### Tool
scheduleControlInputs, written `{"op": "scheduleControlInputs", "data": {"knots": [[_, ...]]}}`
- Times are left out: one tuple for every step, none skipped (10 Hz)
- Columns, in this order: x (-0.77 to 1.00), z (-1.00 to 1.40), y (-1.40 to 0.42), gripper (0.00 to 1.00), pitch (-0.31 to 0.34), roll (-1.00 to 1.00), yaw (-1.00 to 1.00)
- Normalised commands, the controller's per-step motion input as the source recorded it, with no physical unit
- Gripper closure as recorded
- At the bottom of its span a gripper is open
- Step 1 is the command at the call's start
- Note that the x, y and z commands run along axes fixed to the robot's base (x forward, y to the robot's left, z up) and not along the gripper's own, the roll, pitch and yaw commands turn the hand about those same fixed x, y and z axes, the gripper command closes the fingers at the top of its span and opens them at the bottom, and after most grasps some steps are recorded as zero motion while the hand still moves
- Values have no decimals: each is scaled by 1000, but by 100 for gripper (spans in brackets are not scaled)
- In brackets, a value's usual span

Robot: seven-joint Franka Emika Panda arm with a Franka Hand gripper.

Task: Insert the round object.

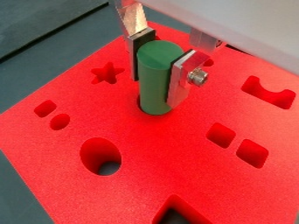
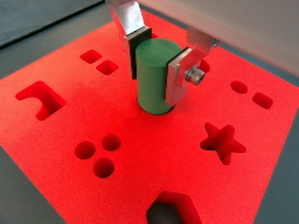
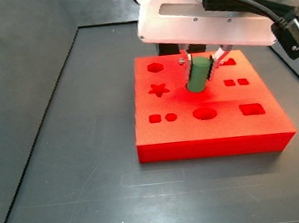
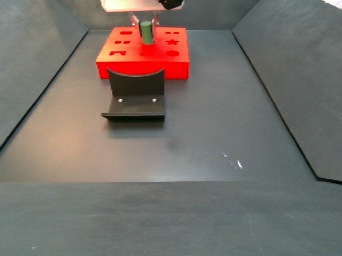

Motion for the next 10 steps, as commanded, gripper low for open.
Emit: {"op": "scheduleControlInputs", "data": {"knots": [[0,-109,-9,100,0,0,0],[0,0,63,100,0,-40,0],[0,-483,0,100,-31,-13,0],[0,-754,0,100,-247,-54,0],[-280,-703,0,100,-294,71,0],[-171,-374,-11,100,-137,143,6],[-89,-106,0,100,-17,29,0],[-94,-103,0,100,-16,10,0],[0,0,0,100,-9,19,0],[0,0,0,100,0,0,0]]}}
